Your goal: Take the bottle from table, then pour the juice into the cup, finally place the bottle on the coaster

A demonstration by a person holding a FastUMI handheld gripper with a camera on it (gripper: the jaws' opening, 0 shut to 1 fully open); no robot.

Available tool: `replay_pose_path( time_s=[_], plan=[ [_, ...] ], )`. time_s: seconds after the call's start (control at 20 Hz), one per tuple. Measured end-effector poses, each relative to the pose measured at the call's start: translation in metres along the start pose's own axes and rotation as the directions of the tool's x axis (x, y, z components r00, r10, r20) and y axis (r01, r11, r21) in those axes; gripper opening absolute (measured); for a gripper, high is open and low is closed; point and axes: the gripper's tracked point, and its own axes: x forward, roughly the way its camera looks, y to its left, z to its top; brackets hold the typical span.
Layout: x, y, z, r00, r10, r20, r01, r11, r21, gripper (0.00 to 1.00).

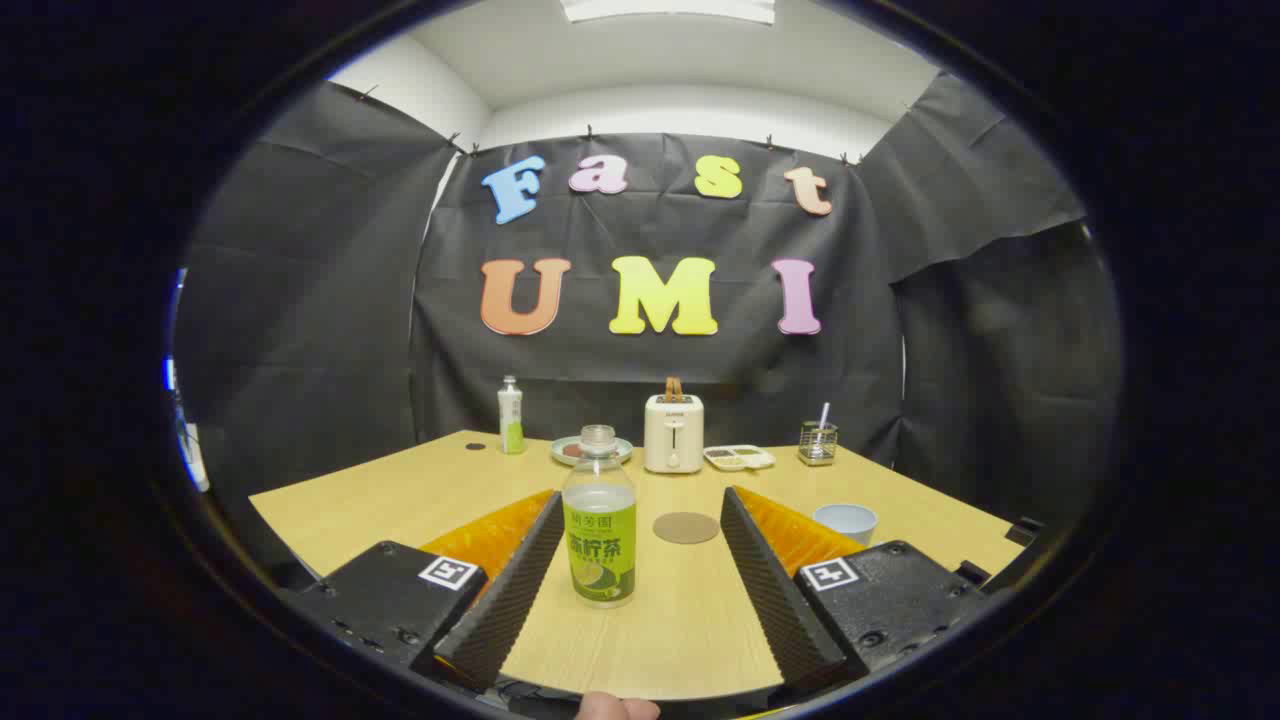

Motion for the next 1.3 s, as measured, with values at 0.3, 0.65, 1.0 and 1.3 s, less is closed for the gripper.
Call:
replay_pose_path(
  time_s=[0.3,0.65,1.0,1.3],
  plan=[
    [0.0006,0.0005,-0.0003,1.0,-0.013,0.001,0.013,1.0,-0.004,1.0],
    [0.0007,-0.0003,-0.0025,1.0,-0.019,-0.005,0.019,1.0,0.004,1.0],
    [0.0009,0.0022,-0.0043,1.0,-0.021,-0.012,0.021,1.0,-0.001,1.0],
    [0.0036,0.0051,-0.0078,1.0,-0.018,-0.025,0.018,1.0,0.006,1.0]
  ],
)
